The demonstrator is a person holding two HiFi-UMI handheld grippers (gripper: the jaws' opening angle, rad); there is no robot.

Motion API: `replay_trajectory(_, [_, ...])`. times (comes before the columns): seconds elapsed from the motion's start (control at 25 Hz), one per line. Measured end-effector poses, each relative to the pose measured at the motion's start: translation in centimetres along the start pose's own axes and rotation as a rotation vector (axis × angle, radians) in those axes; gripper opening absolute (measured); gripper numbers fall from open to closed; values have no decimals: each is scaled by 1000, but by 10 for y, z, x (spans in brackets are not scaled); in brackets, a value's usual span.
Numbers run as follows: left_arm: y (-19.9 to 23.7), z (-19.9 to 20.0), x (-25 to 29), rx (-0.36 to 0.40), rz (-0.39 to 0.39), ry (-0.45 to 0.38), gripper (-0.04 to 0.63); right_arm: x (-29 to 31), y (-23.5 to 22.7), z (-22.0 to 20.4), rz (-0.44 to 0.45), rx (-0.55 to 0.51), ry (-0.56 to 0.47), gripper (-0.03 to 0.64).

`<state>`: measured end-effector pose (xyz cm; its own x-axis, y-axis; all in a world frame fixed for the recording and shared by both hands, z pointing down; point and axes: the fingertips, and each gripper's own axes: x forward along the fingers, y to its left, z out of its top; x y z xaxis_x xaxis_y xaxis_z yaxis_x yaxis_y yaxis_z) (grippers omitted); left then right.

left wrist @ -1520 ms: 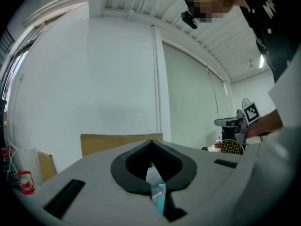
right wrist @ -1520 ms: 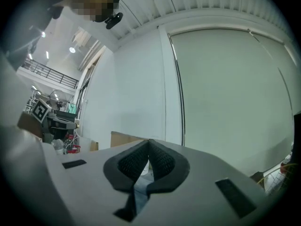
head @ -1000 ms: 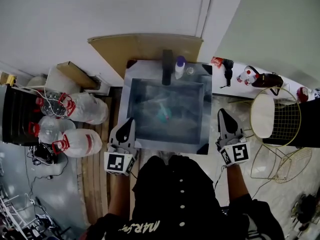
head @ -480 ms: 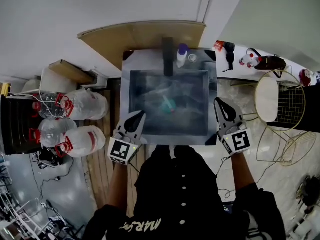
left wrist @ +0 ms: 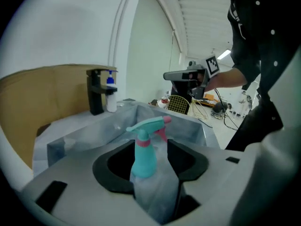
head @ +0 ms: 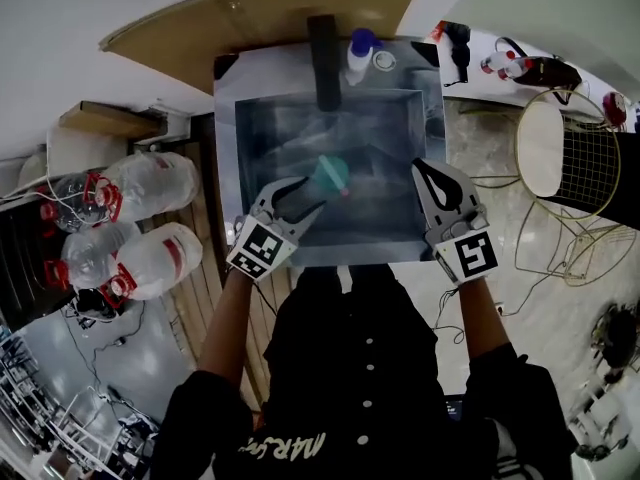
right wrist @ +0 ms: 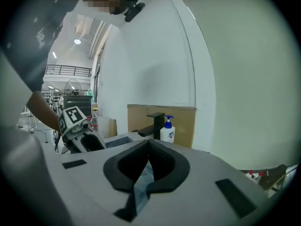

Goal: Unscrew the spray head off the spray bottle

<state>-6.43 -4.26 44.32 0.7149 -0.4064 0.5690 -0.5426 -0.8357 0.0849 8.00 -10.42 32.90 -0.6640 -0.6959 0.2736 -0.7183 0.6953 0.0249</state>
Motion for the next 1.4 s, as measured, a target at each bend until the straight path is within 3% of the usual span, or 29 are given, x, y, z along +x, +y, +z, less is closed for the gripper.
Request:
replay_trajectory(0.32, [16,-57,70,-14,-89,168,347,47,-1,-22,31,84,-15,12])
replay_trajectory(0.52, [19,-89,96,12,-110,229,387,57,4,-54,66,85,47,12])
replay_trajectory(0.72, [19,-100,117,39,-127,226,390,72,6,-63,77,128,40,12])
replay_trajectory(0.92, [22,-107,133,87,-89,206,390,85,18,-73,110,146,50,12])
replay_trajectory(1.24, [22,-104,136,95,-79,152,388,99,35,-70,158,184,56,14])
replay_trajectory(1.4, [23,-106,135,89,-72,154,388,103,52,-55,217,232,34,81])
